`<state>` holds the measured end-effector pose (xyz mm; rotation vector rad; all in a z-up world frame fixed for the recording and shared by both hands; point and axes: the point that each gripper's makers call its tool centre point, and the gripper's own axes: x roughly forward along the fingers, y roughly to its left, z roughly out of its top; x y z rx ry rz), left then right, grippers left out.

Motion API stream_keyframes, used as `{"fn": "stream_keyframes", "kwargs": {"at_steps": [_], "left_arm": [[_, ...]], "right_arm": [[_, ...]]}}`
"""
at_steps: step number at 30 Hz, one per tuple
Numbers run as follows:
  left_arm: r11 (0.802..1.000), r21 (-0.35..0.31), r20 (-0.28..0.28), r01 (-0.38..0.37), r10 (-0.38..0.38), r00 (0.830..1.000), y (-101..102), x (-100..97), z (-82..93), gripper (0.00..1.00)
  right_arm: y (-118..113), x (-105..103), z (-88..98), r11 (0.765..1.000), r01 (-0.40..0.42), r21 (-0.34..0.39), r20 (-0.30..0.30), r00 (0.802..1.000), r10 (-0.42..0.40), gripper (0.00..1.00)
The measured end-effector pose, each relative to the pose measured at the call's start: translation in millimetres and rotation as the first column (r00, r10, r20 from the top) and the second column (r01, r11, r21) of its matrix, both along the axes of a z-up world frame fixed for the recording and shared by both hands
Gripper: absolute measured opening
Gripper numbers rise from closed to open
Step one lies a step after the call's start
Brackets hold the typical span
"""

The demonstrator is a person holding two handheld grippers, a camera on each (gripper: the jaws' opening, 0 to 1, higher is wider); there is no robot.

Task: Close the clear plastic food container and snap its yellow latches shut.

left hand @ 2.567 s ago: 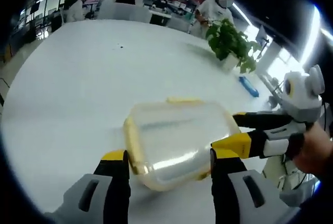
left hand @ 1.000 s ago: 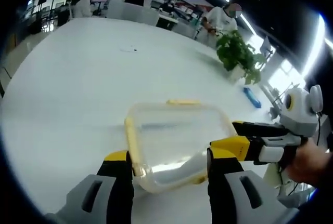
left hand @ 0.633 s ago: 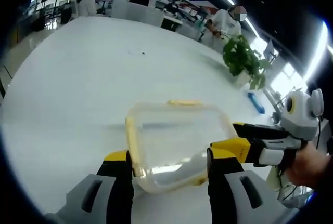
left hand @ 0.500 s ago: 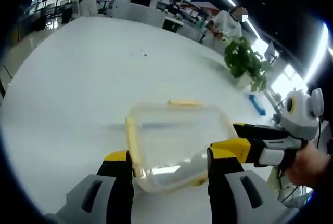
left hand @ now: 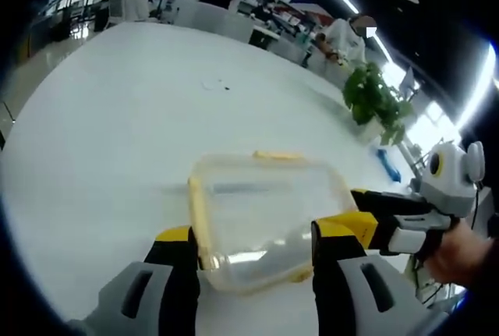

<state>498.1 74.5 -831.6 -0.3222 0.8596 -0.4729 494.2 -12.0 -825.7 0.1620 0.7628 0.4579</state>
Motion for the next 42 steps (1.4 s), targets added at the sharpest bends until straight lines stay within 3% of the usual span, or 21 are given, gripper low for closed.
{"fn": "stream_keyframes", "kwargs": {"at_steps": [14, 25, 27, 29, 31, 33, 37, 39, 42], "left_arm": [[1.000, -0.009, -0.004, -0.017, 0.017, 1.000, 8.6, 31.1, -0.5, 0.58], [0.999, -0.026, 0.006, -0.033, 0.033, 0.999, 10.8, 36.2, -0.2, 0.60], [0.999, -0.027, 0.011, -0.029, 0.029, 1.000, 10.1, 36.2, 0.8, 0.60], [0.999, -0.042, 0.003, -0.027, 0.027, 1.000, 11.0, 34.2, 5.6, 0.65], [0.997, -0.073, 0.042, -0.037, 0.040, 0.998, 14.3, 36.8, 18.0, 0.78], [0.997, -0.056, 0.085, -0.044, 0.049, 0.995, 24.6, 38.5, 25.5, 0.89], [0.996, -0.074, 0.127, -0.058, 0.067, 0.990, 37.6, 35.1, 37.9, 0.99], [0.998, -0.041, 0.155, -0.050, 0.055, 0.986, 43.9, 30.7, 41.9, 0.99], [0.999, 0.000, 0.192, -0.053, 0.052, 0.980, 53.2, 25.6, 45.9, 0.99]], "right_arm": [[9.1, 26.9, 0.3, 1.000, 0.000, -0.003, 0.003, 1.000, 0.000, 0.55], [8.0, 33.1, 0.6, 0.999, 0.015, 0.030, 0.016, 1.000, -0.015, 0.56], [7.4, 32.5, -1.0, 0.998, 0.031, 0.054, -0.011, 0.999, -0.030, 0.57], [2.7, 31.4, -1.1, 0.998, 0.047, 0.041, -0.015, 0.999, -0.046, 0.62], [-1.2, 32.4, 5.0, 1.000, 0.026, 0.012, 0.029, 0.999, -0.026, 0.69], [-1.6, 33.9, 18.3, 1.000, 0.017, 0.018, 0.095, 0.995, -0.019, 0.82], [-1.1, 29.1, 32.8, 0.999, -0.001, 0.042, 0.126, 0.992, -0.004, 0.92], [0.3, 27.2, 38.9, 0.999, -0.015, 0.038, 0.146, 0.989, 0.009, 0.99], [3.6, 21.7, 46.4, 0.999, -0.042, 0.033, 0.170, 0.985, 0.036, 1.00]]}}
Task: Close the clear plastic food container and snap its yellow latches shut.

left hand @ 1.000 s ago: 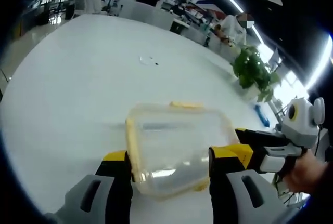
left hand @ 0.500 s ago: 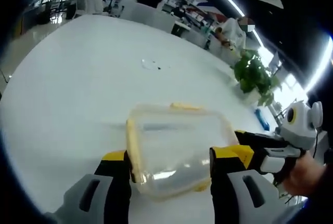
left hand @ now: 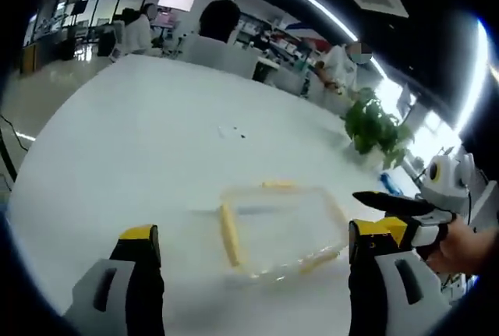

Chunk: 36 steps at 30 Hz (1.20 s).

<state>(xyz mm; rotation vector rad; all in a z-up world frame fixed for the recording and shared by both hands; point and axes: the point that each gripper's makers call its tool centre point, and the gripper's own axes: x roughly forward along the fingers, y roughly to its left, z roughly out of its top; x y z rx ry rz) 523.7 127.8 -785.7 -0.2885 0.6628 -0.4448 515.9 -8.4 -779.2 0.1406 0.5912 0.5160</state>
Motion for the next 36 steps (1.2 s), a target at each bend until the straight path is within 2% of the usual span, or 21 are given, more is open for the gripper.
{"fn": "stream_keyframes", "kwargs": {"at_steps": [3, 7, 11, 15, 17, 21, 24, 28, 31, 32, 33, 34, 36], "left_arm": [[1.000, -0.026, -0.022, 0.011, -0.012, 1.000, -0.8, -10.2, 4.9, 0.99], [0.999, 0.011, -0.016, 0.037, -0.037, 0.999, -1.1, -21.2, 8.6, 0.99], [0.996, 0.041, -0.029, 0.077, -0.075, 0.997, -3.2, -42.6, 10.2, 0.99], [0.994, 0.058, -0.014, 0.092, -0.092, 0.996, -2.4, -62.7, 19.0, 0.99], [0.990, 0.087, -0.009, 0.109, -0.109, 0.994, -1.9, -71.7, 22.5, 0.99], [0.985, 0.127, 0.028, 0.115, -0.120, 0.992, 0.9, -92.4, 39.5, 0.99], [0.985, 0.136, 0.046, 0.110, -0.117, 0.992, 3.0, -108.5, 51.2, 0.99], [0.974, 0.189, 0.076, 0.124, -0.140, 0.987, 6.1, -136.3, 66.3, 0.99], [0.970, 0.215, 0.075, 0.111, -0.129, 0.989, 15.0, -160.1, 73.3, 0.99], [0.970, 0.218, 0.077, 0.106, -0.126, 0.989, 17.8, -165.7, 74.9, 0.99], [0.970, 0.221, 0.082, 0.102, -0.123, 0.989, 21.5, -175.9, 77.9, 0.99], [0.969, 0.227, 0.084, 0.101, -0.123, 0.989, 24.0, -181.8, 78.8, 0.99], [0.960, 0.256, 0.095, 0.110, -0.138, 0.986, 30.0, -198.6, 80.2, 0.99]], "right_arm": [[2.9, -6.1, 5.1, 0.999, -0.024, -0.022, 0.004, 1.000, 0.024, 1.00], [9.8, -19.3, 18.2, 0.998, -0.054, -0.021, 0.018, 0.998, 0.054, 1.00], [16.5, -39.7, 24.2, 0.996, -0.084, -0.017, 0.019, 0.996, 0.084, 1.00], [20.4, -64.2, 33.0, 0.994, -0.108, -0.024, 0.042, 0.993, 0.109, 1.00], [20.4, -74.9, 34.6, 0.994, -0.112, -0.022, 0.042, 0.993, 0.112, 1.00], [15.8, -101.7, 43.8, 0.992, -0.123, -0.019, 0.069, 0.990, 0.124, 1.00], [1.1, -119.3, 51.7, 0.992, -0.119, -0.044, 0.093, 0.988, 0.123, 1.00], [-20.2, -143.1, 68.3, 0.993, -0.109, -0.054, 0.138, 0.984, 0.116, 1.00], [-39.0, -170.3, 72.4, 0.990, -0.120, -0.080, 0.148, 0.980, 0.130, 1.00], [-41.3, -173.6, 71.9, 0.989, -0.123, -0.086, 0.146, 0.980, 0.134, 1.00], [-53.1, -186.7, 71.2, 0.988, -0.119, -0.102, 0.144, 0.981, 0.133, 1.00], [-55.6, -189.9, 71.4, 0.988, -0.120, -0.102, 0.144, 0.980, 0.134, 1.00], [-66.9, -205.9, 71.8, 0.987, -0.121, -0.106, 0.145, 0.980, 0.136, 1.00]]}}
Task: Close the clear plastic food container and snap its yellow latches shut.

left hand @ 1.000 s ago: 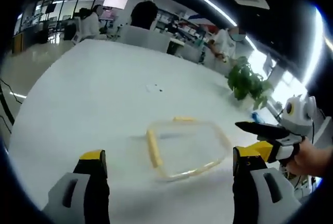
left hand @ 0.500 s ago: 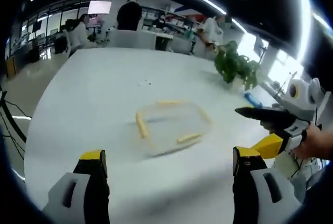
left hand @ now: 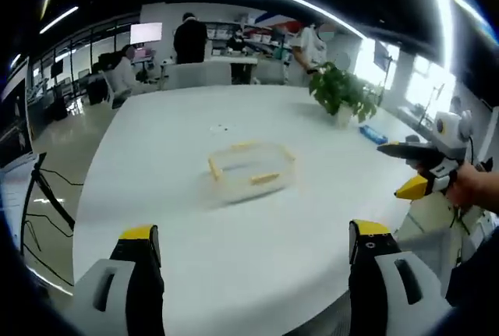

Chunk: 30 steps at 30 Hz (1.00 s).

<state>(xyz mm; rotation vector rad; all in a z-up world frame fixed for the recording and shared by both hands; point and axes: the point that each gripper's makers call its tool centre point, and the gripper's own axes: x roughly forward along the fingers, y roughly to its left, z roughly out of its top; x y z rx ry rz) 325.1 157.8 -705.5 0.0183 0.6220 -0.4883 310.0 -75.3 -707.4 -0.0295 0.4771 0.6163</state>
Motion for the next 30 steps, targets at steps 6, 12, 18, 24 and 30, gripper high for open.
{"fn": "stream_keyframes", "kwargs": {"at_steps": [6, 12, 18, 24, 30], "left_arm": [[1.000, 0.012, -0.004, 0.005, -0.005, 1.000, 22.5, -42.8, -6.3, 0.99], [1.000, -0.007, -0.017, -0.016, 0.016, 1.000, 34.0, -74.1, -7.8, 0.99], [1.000, -0.001, -0.032, -0.027, 0.027, 0.999, 51.6, -92.6, -6.4, 0.99], [1.000, 0.019, -0.020, -0.019, 0.019, 1.000, 59.0, -97.8, -1.9, 0.99], [1.000, 0.017, -0.017, 0.017, -0.017, 1.000, 60.1, -95.7, 8.7, 0.99]], "right_arm": [[-33.1, -37.0, -5.5, 0.999, 0.036, 0.006, -0.028, 0.999, -0.036, 1.00], [-35.7, -65.1, -13.3, 1.000, 0.021, 0.001, -0.046, 0.999, -0.021, 1.00], [-42.1, -88.7, -11.3, 1.000, 0.002, 0.010, -0.064, 0.998, -0.001, 1.00], [-45.1, -99.3, -3.6, 0.999, -0.007, 0.045, -0.053, 0.999, 0.009, 1.00], [-48.2, -105.2, 14.4, 0.999, 0.039, 0.036, -0.031, 0.999, -0.038, 1.00]]}}
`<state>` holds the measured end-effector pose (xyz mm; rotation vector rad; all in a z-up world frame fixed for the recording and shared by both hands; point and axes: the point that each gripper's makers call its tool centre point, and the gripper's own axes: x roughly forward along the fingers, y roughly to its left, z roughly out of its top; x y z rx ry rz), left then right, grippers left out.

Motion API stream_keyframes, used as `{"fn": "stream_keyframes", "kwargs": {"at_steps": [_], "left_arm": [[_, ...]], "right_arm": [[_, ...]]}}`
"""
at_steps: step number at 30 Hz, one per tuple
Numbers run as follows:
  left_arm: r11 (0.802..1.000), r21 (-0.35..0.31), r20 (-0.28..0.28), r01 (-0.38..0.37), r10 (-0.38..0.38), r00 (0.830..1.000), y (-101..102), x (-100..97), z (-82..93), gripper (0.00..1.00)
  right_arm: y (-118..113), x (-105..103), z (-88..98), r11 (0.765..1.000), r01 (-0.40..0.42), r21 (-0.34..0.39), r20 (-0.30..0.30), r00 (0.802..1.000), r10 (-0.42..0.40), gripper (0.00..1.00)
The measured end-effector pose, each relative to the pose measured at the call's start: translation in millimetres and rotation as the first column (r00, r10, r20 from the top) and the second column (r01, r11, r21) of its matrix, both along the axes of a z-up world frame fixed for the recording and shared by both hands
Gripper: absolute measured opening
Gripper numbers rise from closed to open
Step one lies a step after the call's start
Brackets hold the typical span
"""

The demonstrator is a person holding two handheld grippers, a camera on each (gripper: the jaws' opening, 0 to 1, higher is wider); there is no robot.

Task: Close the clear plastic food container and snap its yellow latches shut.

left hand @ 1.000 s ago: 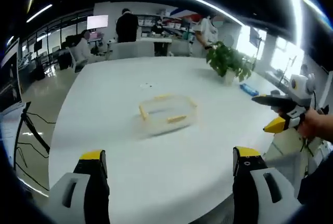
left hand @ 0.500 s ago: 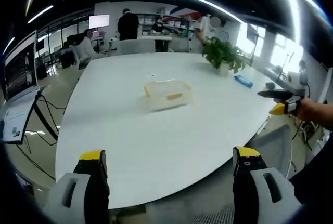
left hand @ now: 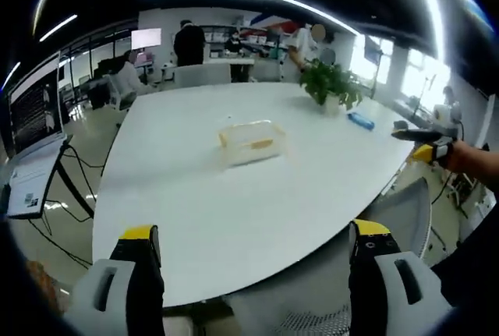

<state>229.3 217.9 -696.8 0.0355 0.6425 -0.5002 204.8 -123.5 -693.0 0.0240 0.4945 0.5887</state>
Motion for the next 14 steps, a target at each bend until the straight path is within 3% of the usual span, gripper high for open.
{"fn": "stream_keyframes", "kwargs": {"at_steps": [1, 2, 5, 8, 10, 14], "left_arm": [[1.000, -0.012, 0.080, -0.009, 0.010, 0.997, 1.5, 7.7, 13.1, 0.99], [1.000, -0.017, 0.115, 0.007, -0.005, 0.993, 0.9, 10.6, 19.7, 0.99], [1.000, 0.026, 0.070, 0.009, -0.010, 0.998, 7.3, 7.1, 6.6, 0.99], [1.000, 0.003, 0.051, 0.030, -0.030, 0.998, 2.2, 2.4, -1.9, 0.99], [0.998, 0.029, 0.025, 0.050, -0.050, 0.998, 2.8, -1.8, -9.3, 0.99], [0.999, 0.021, 0.039, 0.043, -0.044, 0.998, 7.4, -0.2, -5.0, 0.99]], "right_arm": [[1.5, -1.2, 4.2, 1.000, -0.005, 0.000, 0.015, 1.000, 0.004, 1.00], [4.3, -2.4, 6.5, 0.999, -0.026, -0.024, 0.028, 0.999, 0.027, 1.00], [0.4, -2.8, 0.0, 0.995, -0.038, -0.088, 0.020, 0.999, 0.040, 1.00], [1.0, -3.9, 4.2, 1.000, -0.016, -0.017, 0.008, 1.000, 0.016, 1.00], [-0.2, -7.5, 5.4, 1.000, -0.013, -0.019, 0.009, 1.000, 0.013, 1.00], [-0.1, -13.3, 1.5, 1.000, -0.007, -0.026, -0.005, 1.000, 0.006, 1.00]]}}
